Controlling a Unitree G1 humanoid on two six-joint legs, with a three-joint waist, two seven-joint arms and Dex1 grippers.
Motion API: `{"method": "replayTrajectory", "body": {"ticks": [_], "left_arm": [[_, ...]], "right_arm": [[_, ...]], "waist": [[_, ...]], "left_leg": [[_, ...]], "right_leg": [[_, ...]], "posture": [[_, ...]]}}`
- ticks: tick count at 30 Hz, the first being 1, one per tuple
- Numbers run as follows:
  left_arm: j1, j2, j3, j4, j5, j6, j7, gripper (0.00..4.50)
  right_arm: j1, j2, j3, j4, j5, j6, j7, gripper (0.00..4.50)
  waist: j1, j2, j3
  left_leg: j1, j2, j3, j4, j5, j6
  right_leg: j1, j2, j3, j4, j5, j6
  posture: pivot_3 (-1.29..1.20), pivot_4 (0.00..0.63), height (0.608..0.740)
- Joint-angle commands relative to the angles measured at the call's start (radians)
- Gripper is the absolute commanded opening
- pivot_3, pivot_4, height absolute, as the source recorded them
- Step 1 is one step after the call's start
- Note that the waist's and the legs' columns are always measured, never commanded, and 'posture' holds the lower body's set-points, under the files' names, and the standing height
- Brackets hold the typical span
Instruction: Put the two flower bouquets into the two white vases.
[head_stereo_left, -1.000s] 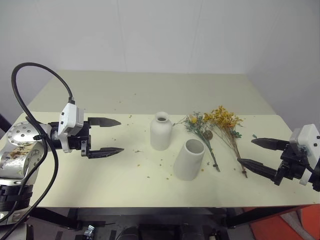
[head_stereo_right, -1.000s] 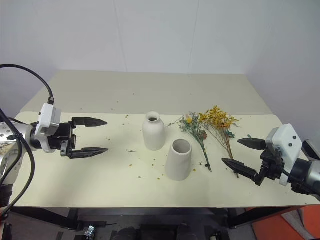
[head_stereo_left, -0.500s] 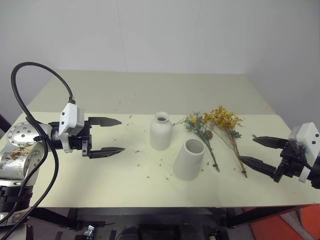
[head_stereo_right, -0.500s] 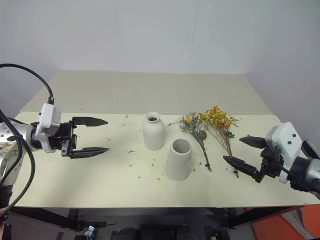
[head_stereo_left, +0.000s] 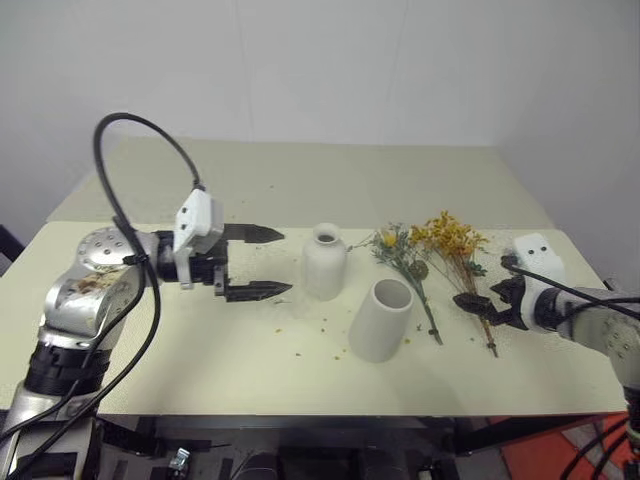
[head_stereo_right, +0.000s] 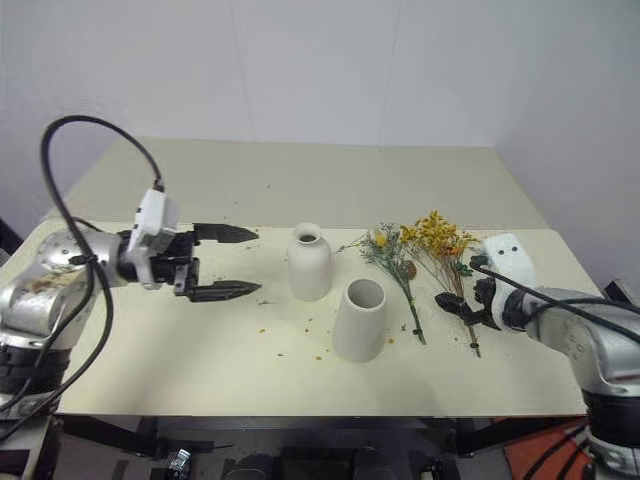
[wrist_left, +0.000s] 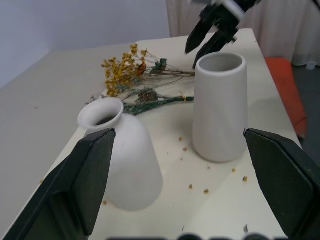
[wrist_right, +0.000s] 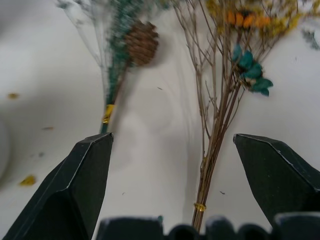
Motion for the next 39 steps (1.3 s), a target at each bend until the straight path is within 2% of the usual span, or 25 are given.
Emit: {"method": "replayTrajectory", "body": {"ticks": [1,7,13,17,26,27,35,39], "left_arm": [[-0.083,-0.019,-0.033,0.008,-0.004,0.057,0.009,4.48],[-0.154,-0.058,-0.097,0.026,0.022,0.093,0.003,4.48],[-0.167,-0.077,-0.119,0.044,0.051,0.077,-0.008,4.48],[-0.169,-0.086,-0.123,0.046,0.063,0.074,-0.007,4.5],[-0.163,-0.082,-0.112,0.04,0.077,0.074,-0.007,4.5],[-0.163,-0.081,-0.11,0.041,0.077,0.074,-0.006,4.5],[-0.167,-0.064,-0.089,0.074,0.089,0.057,0.004,4.5],[-0.174,-0.047,-0.071,0.099,0.098,0.045,0.01,4.5]], "right_arm": [[-0.052,0.012,0.02,0.059,-0.055,0.011,-0.029,4.5],[-0.106,0.034,0.116,0.178,-0.133,-0.028,-0.023,4.5],[-0.154,0.077,0.133,0.284,-0.18,-0.075,0.001,4.5],[-0.188,0.108,0.15,0.385,-0.213,-0.13,0.027,3.61],[-0.209,0.144,0.121,0.412,-0.25,-0.144,0.027,0.27],[-0.21,0.147,0.11,0.405,-0.25,-0.14,0.022,0.03],[-0.213,0.219,-0.102,0.243,-0.195,-0.108,-0.065,0.03],[-0.23,0.262,-0.189,0.104,-0.166,-0.179,-0.094,0.03]], "waist": [[0.0,0.0,0.0],[-0.008,0.0,0.0],[-0.017,0.0,0.0],[-0.023,0.0,0.0],[-0.028,0.0,0.0],[-0.028,0.0,0.0],[-0.027,0.0,0.0],[-0.028,0.0,0.0]], "left_leg": [[0.0,0.0,0.0,0.0,0.0,0.0],[0.0,0.0,0.0,0.0,0.0,0.0],[0.0,0.0,0.0,0.0,0.0,0.0],[-0.001,0.0,0.0,0.0,0.0,0.0],[0.0,0.0,0.0,0.0,0.0,0.0],[0.0,0.0,0.0,0.0,0.0,0.0],[-0.002,0.0,0.0,0.0,0.0,0.0],[-0.002,0.0,0.0,0.0,0.0,0.0]], "right_leg": [[0.0,0.0,0.0,0.0,0.0,0.0],[0.0,0.0,0.0,0.0,0.0,0.0],[0.0,0.0,0.0,0.0,0.0,0.0],[-0.001,0.0,0.0,0.0,0.0,0.0],[-0.001,0.001,0.0,0.001,0.0,0.0],[-0.001,0.001,0.0,0.001,0.0,0.0],[-0.003,0.0,0.001,0.002,0.0,0.0],[-0.004,0.0,0.001,0.002,0.0,0.0]], "posture": [[0.0,0.15,0.74],[0.0,0.15,0.74],[0.0,0.15,0.74],[0.0,0.15,0.74],[0.0,0.15,0.74],[0.0,0.15,0.74],[0.0,0.15,0.74],[0.0,0.15,0.74]]}}
